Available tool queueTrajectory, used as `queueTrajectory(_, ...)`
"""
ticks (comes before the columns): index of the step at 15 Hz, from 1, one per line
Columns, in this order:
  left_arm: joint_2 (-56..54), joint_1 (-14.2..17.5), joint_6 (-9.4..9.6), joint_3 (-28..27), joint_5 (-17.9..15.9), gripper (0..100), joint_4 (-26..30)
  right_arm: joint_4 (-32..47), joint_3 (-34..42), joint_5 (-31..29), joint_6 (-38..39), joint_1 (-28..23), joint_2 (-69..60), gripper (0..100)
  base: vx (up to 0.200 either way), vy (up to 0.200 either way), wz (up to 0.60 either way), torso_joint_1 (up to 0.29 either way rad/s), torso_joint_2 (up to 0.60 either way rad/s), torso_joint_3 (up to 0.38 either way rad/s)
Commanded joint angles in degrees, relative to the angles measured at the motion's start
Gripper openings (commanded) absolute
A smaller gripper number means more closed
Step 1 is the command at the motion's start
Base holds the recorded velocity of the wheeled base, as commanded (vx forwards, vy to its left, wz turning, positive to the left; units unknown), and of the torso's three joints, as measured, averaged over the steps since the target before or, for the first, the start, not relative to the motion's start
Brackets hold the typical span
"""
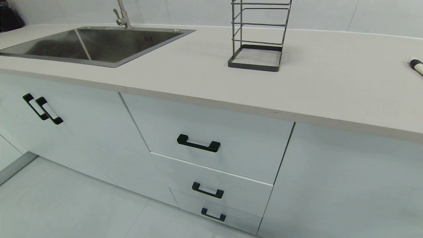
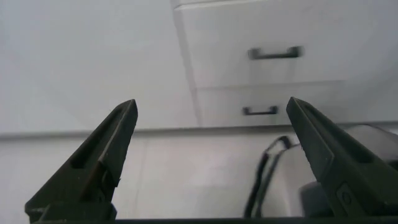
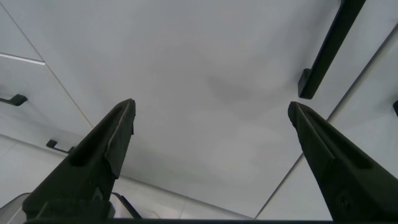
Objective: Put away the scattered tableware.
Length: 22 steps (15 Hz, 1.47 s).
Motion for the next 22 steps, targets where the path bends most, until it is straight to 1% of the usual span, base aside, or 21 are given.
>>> queueTrajectory(1, -7.9, 3.9, -0.18, 0.2, 0.5, 100, 0.3, 0.0, 0.0, 0.0, 0.0, 0.0, 0.1, 100, 0.000, 0.000, 0.00, 0.000, 0.00, 0.000)
queueTrajectory(2, -7.9, 3.8, -0.71, 0.2, 1.2, 100, 0.0, 0.0, 0.0, 0.0, 0.0, 0.0, 0.1, 100, 0.000, 0.000, 0.00, 0.000, 0.00, 0.000)
queueTrajectory(5, -7.9, 3.8, -0.44, 0.2, 1.2, 100, 0.0, 0.0, 0.0, 0.0, 0.0, 0.0, 0.1, 100, 0.000, 0.000, 0.00, 0.000, 0.00, 0.000)
queueTrajectory(7, -7.9, 3.8, -0.88, 0.2, 1.0, 100, 0.1, 0.0, 0.0, 0.0, 0.0, 0.0, 0.1, 100, 0.000, 0.000, 0.00, 0.000, 0.00, 0.000)
queueTrajectory(9, -7.9, 3.8, -1.85, 0.2, 0.9, 100, 1.8, 0.0, 0.0, 0.0, 0.0, 0.0, 0.1, 100, 0.000, 0.000, -0.60, 0.005, 0.00, 0.002)
queueTrajectory(10, -7.9, 3.8, -2.02, 0.2, 0.9, 100, 1.8, 0.0, 0.0, 0.0, 0.0, 0.0, 0.1, 100, 0.000, 0.000, -0.60, 0.002, 0.00, 0.002)
queueTrajectory(13, -7.9, 3.8, -5.80, 0.1, 1.0, 100, 1.9, 0.0, 0.0, 0.0, 0.1, 0.0, 0.1, 100, 0.000, 0.000, -0.60, -0.002, 0.00, 0.001)
queueTrajectory(14, -7.9, 3.8, -6.16, 0.1, 1.0, 100, 2.0, 0.0, 0.0, 0.0, 0.0, 0.0, 0.1, 100, 0.000, 0.000, 0.00, 0.000, 0.00, 0.000)
queueTrajectory(22, -7.9, 3.8, -5.98, 0.1, 1.0, 100, 2.0, 0.0, 0.0, 0.0, 0.0, 0.0, 0.1, 100, 0.000, 0.000, 0.00, 0.000, 0.00, 0.000)
